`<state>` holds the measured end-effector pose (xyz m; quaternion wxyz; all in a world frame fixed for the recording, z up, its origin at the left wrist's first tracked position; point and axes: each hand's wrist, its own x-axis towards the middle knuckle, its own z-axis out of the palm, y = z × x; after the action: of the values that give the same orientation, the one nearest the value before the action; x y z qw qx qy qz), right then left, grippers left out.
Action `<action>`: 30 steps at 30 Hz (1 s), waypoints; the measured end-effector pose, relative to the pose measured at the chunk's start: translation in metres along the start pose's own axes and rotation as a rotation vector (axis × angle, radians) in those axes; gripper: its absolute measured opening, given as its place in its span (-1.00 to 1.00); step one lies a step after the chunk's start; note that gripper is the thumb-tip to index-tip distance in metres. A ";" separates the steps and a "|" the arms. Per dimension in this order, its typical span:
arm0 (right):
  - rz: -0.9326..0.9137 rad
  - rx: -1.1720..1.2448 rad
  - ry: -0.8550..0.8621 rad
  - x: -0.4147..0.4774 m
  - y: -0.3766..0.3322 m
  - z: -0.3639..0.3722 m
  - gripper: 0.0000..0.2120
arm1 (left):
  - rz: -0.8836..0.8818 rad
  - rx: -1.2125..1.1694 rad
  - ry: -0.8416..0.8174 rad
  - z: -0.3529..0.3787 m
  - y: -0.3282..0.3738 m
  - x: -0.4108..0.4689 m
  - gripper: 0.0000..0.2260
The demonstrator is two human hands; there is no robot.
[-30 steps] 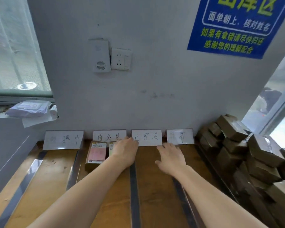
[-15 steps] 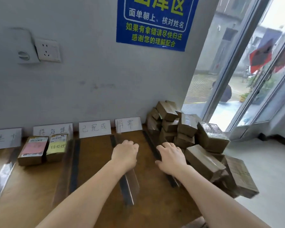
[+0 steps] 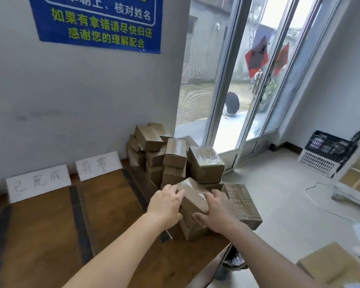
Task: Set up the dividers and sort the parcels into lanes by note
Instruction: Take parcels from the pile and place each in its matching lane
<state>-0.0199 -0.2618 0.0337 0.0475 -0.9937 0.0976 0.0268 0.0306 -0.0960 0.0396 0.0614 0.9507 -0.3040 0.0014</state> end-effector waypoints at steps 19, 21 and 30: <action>0.153 1.275 -0.210 0.064 0.059 0.023 -0.47 | -0.116 -0.816 0.236 0.020 -0.017 0.098 -0.53; 0.208 1.458 -0.258 0.064 0.060 0.026 -0.41 | -0.172 -0.970 0.301 0.021 -0.012 0.097 -0.50; 0.054 2.007 -0.552 0.066 0.078 0.030 -0.21 | -0.493 -1.534 0.309 0.037 0.039 0.079 0.03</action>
<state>0.0283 -0.3478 -0.0072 0.8723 -0.4543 0.0828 0.1609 0.0712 -0.1770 0.0109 0.7341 0.6730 0.0091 -0.0894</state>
